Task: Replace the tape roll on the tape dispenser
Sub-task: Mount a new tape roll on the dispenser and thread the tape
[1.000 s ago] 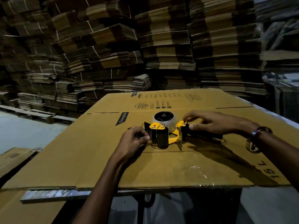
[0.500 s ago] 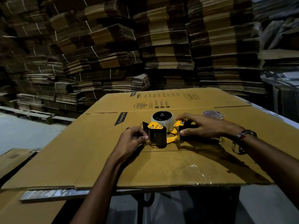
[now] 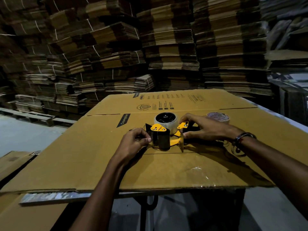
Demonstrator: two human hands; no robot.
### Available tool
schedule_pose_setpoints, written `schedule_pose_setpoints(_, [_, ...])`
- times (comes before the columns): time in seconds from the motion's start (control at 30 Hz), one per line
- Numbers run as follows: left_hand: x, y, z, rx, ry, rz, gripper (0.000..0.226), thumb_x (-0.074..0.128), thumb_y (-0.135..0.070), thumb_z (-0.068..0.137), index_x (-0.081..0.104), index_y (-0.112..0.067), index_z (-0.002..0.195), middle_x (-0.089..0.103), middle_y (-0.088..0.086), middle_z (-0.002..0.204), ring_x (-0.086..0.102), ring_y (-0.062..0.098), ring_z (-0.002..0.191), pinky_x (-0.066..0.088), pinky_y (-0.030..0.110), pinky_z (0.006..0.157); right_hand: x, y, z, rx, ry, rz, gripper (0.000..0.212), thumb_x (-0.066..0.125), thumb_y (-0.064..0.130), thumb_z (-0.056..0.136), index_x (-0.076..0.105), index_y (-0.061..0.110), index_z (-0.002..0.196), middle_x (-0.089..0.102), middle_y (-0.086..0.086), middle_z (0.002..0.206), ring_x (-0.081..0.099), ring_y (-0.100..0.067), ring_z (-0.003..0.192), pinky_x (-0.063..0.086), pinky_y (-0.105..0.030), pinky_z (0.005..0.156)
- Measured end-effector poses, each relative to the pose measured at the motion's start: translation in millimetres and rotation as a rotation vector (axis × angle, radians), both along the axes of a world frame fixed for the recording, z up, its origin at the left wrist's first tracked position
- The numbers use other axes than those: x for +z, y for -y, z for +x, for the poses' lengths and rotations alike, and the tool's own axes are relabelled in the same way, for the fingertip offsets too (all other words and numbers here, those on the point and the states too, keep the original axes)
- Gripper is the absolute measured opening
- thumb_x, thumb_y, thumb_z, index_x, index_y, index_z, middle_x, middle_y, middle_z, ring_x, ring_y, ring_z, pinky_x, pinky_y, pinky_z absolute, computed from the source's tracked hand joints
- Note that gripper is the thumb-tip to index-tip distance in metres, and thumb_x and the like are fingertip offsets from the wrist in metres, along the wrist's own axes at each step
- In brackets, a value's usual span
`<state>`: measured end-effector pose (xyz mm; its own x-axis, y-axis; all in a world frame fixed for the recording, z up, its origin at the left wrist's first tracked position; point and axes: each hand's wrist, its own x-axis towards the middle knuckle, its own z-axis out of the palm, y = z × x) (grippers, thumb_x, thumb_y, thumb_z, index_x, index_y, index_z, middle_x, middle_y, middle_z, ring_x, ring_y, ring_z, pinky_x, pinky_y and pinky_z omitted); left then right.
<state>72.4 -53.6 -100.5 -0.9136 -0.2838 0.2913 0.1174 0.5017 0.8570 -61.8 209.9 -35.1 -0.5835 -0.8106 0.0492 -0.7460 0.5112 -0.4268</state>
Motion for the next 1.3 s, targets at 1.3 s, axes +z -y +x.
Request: schedule_pose_setpoints(1.3, [18.4, 19.6, 6.3, -0.221, 0.122, 0.234, 0.009, 0.072, -0.002, 0.082, 0.072, 0.003, 0.089, 0.066, 0.018, 0.112, 0.066, 0.028, 0.106, 0.056, 0.031, 0.088, 27.6, 3.4, -12.6, -0.051, 0.575, 0.298, 0.051, 0.075, 0.037, 0.082, 0.050, 0.029, 0.125, 0.062, 0.001, 0.076, 0.059, -0.012, 0.059, 0.051, -0.027, 0.056])
